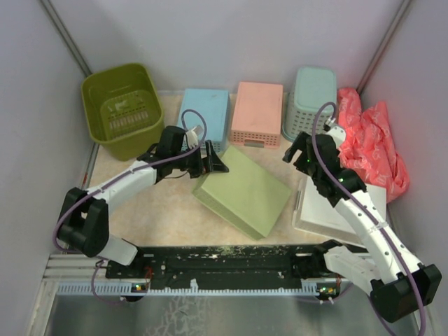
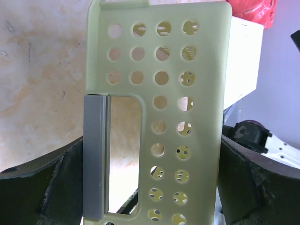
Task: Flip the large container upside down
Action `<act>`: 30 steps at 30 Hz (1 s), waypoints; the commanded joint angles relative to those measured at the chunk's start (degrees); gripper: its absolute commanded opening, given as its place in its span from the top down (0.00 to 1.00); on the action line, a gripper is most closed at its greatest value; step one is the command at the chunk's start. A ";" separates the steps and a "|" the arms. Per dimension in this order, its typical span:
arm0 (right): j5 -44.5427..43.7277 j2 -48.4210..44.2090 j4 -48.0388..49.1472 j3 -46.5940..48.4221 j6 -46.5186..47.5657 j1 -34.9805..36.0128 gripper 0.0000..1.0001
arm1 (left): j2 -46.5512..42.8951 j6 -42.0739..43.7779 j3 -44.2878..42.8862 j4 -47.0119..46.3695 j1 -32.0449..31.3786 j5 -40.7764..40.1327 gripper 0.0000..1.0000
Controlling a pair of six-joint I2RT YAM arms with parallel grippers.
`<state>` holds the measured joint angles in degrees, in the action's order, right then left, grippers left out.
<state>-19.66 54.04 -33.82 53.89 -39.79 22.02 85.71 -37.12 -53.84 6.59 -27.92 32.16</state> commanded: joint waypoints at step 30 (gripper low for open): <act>4.95 0.20 4.07 1.53 2.42 0.22 0.15 | -12.52 5.76 -7.61 1.14 -0.09 4.66 0.00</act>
<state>-16.29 54.57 -32.56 53.89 -38.92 22.02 74.83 -25.91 -61.30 14.17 -30.35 29.17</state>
